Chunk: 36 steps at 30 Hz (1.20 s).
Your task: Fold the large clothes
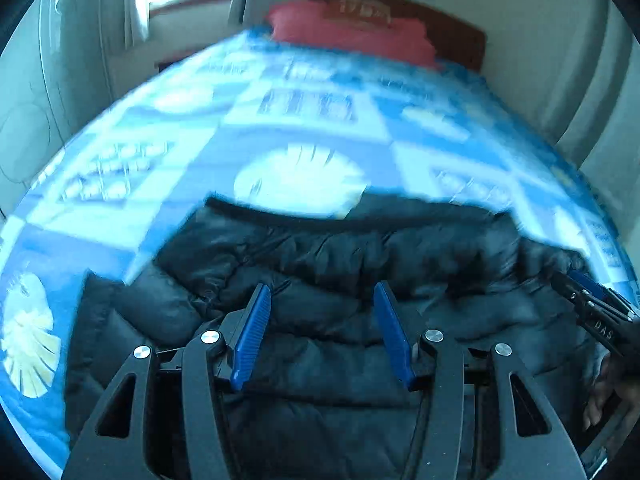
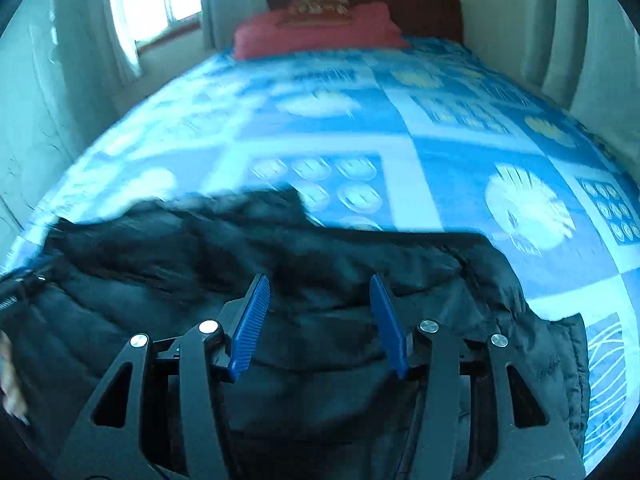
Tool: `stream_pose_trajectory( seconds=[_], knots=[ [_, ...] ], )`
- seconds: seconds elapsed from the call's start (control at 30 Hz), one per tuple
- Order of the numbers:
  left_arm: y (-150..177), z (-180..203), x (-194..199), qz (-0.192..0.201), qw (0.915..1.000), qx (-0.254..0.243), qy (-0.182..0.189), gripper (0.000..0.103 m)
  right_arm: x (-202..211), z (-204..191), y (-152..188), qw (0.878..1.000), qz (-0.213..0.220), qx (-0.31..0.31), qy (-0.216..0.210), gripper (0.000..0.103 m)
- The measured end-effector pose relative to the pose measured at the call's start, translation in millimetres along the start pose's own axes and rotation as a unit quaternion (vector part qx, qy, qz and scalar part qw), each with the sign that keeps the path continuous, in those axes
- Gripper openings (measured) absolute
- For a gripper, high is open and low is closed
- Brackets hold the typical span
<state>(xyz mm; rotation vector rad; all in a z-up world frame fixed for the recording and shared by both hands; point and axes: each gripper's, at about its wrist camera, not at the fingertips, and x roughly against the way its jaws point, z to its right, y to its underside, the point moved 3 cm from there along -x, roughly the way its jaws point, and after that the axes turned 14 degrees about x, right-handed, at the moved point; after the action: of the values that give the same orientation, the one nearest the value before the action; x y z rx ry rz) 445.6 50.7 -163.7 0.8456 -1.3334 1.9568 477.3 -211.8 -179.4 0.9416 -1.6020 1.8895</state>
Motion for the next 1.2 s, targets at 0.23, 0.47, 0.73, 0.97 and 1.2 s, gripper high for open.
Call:
stream_pose_trajectory(
  seconds=[0.23,0.47,0.73,0.97,1.2],
  knots=[
    [11.1,10.3,-20.4,0.011,0.9982,-0.040,-0.043,0.055,-8.2,-0.9,3.8,1.000,0.000,-0.004,0.003,0.053],
    [15.2,-21.0,52.3,0.015,0.9996,-0.018,-0.014,0.056,62.2,23.2,34.5,0.999,-0.001,0.019,0.042,0.057],
    [41.1,-48.7,25.2,0.015,0.9997,-0.010,-0.018,0.058,39.2,31.5,73.0,0.999,0.010,0.005,0.045,0.062],
    [46.9,-58.1,77.4,0.021,0.9994,0.018,-0.021,0.059,111.0,45.6,81.2,0.999,0.031,-0.035,0.028,0.069],
    [107.8,-123.9,153.2,0.057,0.9896,0.125,-0.043,0.075,169.6,71.9,167.5,0.994,0.022,-0.096,0.051,0.083]
  ],
)
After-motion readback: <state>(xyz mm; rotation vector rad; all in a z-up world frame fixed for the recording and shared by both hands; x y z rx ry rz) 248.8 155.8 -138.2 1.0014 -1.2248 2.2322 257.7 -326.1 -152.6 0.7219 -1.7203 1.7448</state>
